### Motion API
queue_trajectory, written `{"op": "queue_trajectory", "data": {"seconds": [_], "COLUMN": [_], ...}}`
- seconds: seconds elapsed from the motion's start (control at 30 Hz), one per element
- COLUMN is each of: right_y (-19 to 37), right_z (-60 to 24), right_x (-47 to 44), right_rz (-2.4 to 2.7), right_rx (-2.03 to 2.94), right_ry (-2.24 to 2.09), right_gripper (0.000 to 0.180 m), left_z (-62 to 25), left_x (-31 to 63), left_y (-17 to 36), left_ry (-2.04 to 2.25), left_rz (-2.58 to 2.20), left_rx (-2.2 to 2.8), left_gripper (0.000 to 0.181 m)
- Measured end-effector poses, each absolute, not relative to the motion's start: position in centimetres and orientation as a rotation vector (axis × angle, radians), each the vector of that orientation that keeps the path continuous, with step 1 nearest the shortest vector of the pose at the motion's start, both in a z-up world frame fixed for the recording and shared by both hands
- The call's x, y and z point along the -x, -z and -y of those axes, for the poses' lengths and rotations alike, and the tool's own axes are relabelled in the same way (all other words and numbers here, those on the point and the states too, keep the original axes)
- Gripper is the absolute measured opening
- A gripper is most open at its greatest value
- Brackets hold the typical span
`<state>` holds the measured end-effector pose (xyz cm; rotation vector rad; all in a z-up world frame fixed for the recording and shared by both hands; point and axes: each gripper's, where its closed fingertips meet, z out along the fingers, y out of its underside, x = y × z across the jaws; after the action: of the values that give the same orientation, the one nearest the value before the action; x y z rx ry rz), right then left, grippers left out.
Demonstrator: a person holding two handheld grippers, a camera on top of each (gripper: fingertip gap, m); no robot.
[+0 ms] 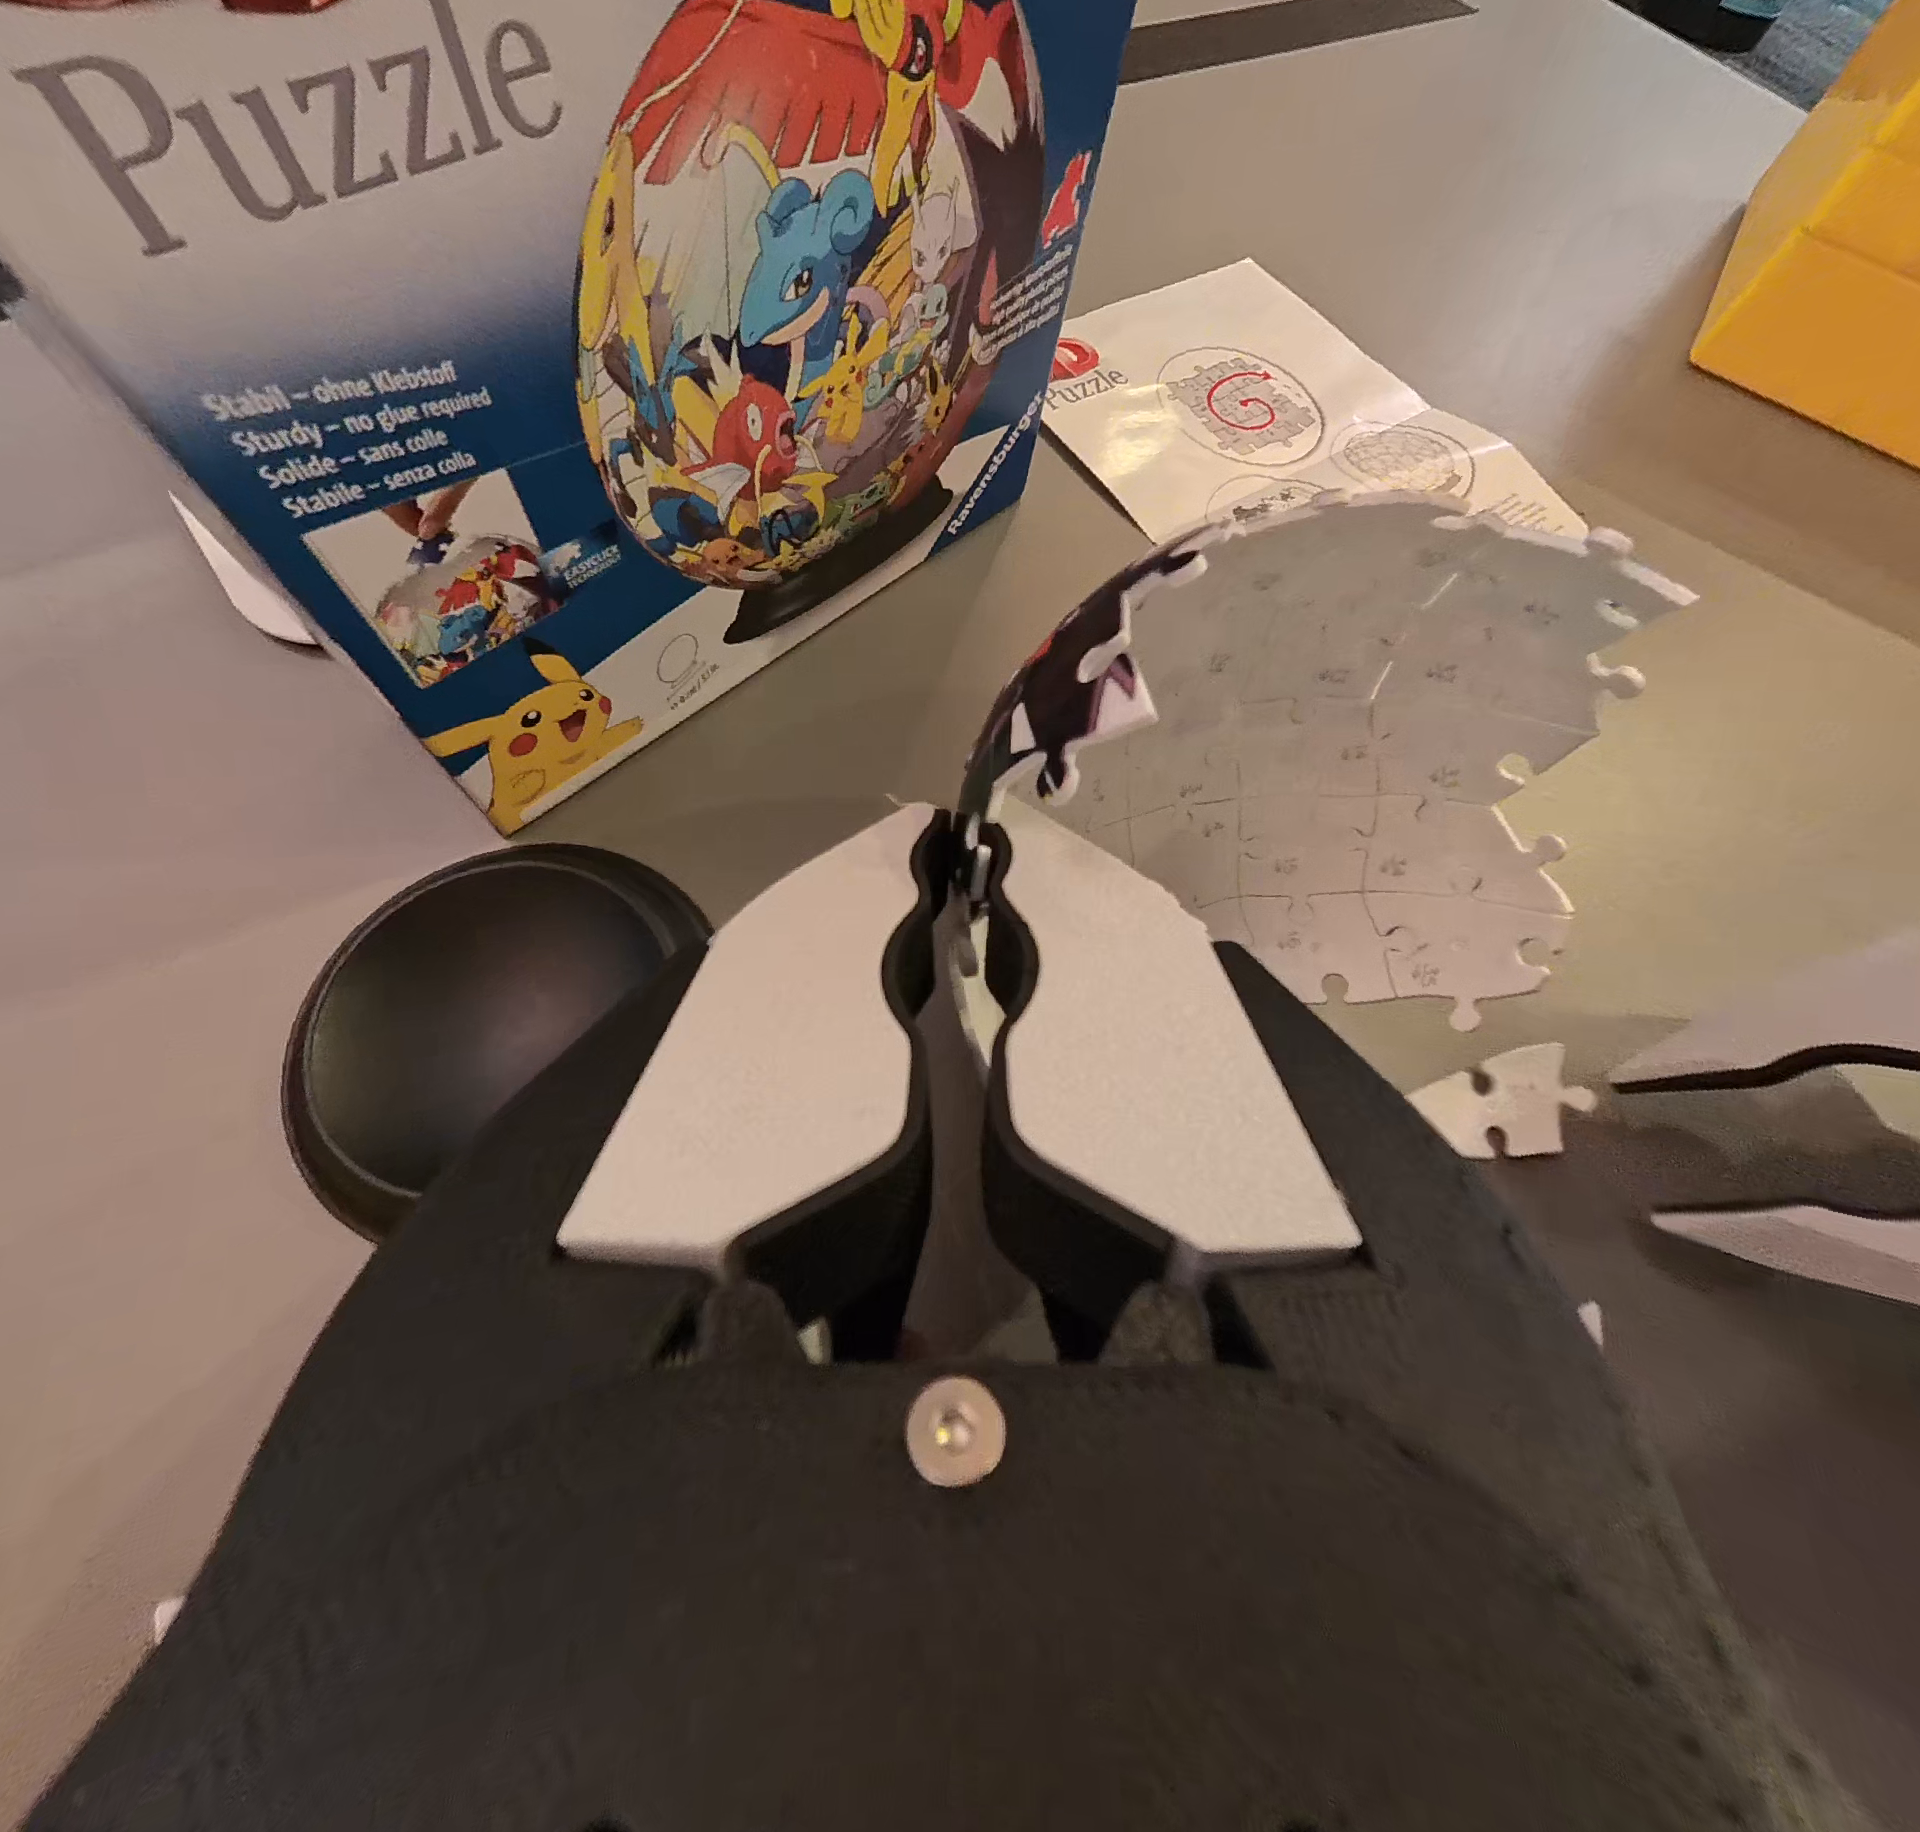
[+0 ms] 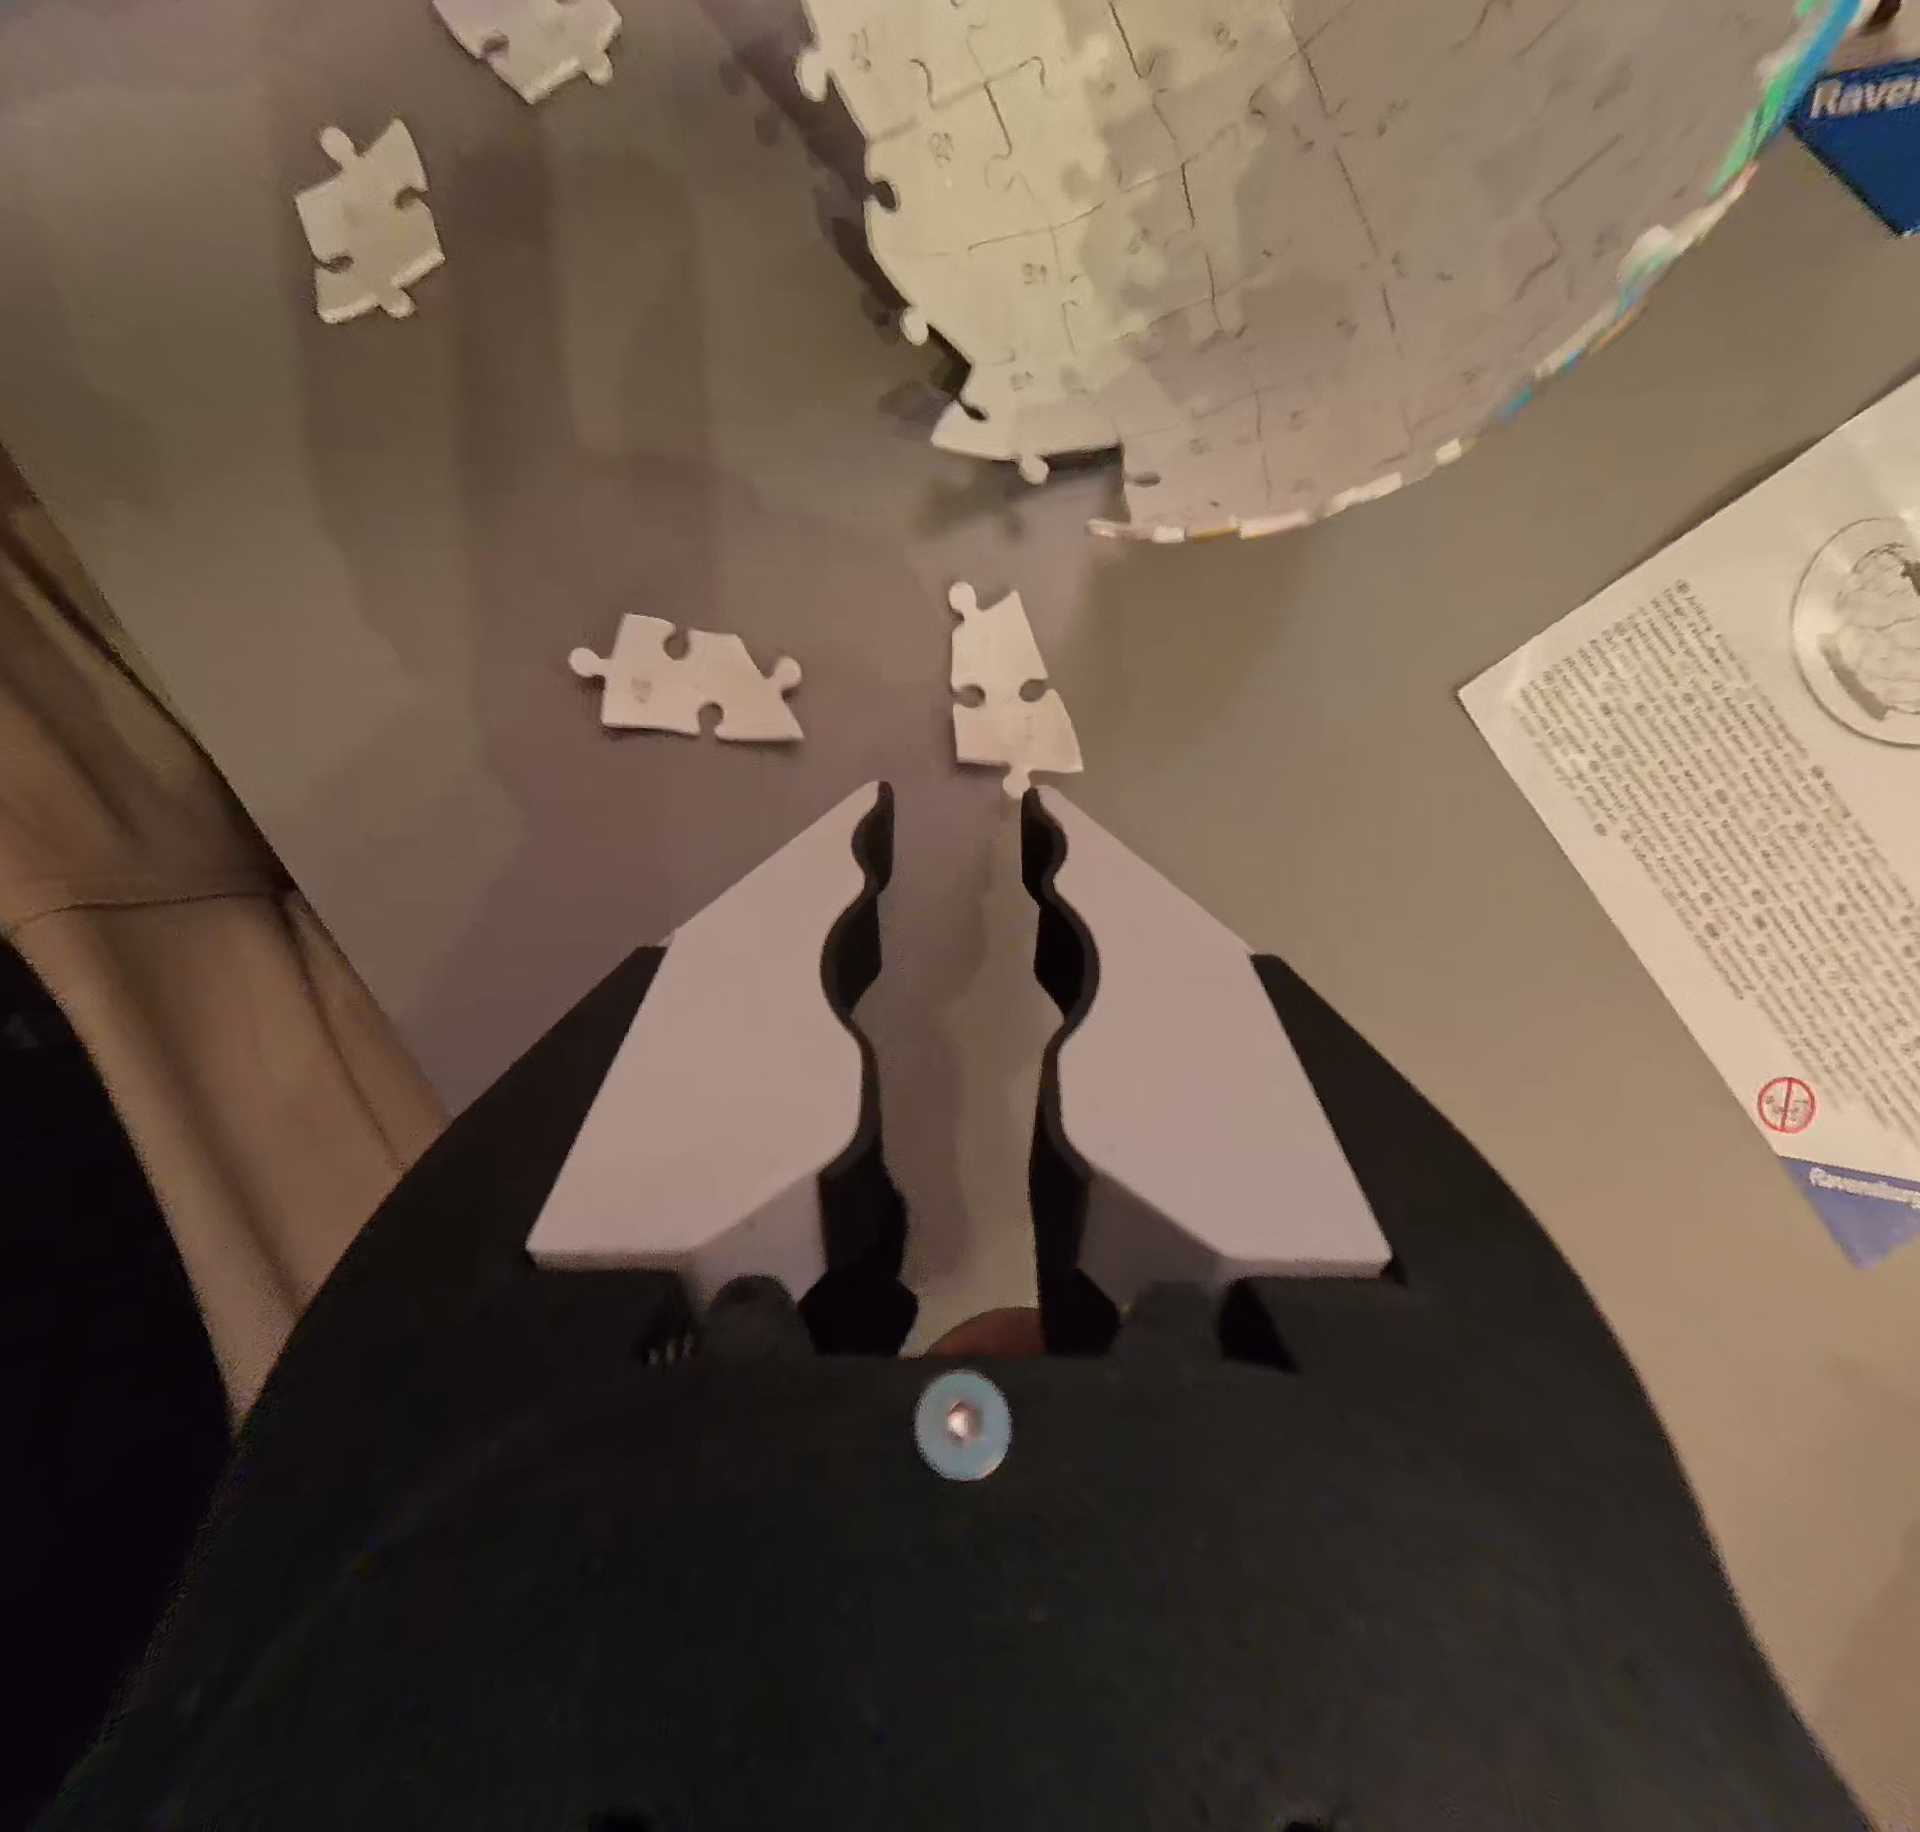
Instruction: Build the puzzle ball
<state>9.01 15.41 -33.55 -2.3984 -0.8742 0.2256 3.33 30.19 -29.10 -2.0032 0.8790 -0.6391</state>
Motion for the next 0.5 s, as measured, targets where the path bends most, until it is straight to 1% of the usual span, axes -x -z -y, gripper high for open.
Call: {"op": "queue_trajectory", "data": {"seconds": [0.07,0.3,0.5], "right_y": [34.1,34.7,34.6], "right_z": [-15.5,-16.9,-18.2], "right_x": [-9.5,-9.5,-10.5], "right_rz": [0.879,0.938,1.112], "right_rx": [2.418,2.401,2.326], "right_ry": [-0.183,-0.119,-0.040], "right_gripper": [0.025,0.010,0.009], "left_z": [-30.4,-30.6,-31.0], "left_x": [-3.3,-3.3,-3.0], "left_y": [29.2,29.1,29.2], "left_ry": [0.642,0.643,0.642], "left_rz": [-0.875,-0.869,-0.857], "left_rx": [2.005,2.003,2.007], "left_gripper": [0.004,0.004,0.004]}}
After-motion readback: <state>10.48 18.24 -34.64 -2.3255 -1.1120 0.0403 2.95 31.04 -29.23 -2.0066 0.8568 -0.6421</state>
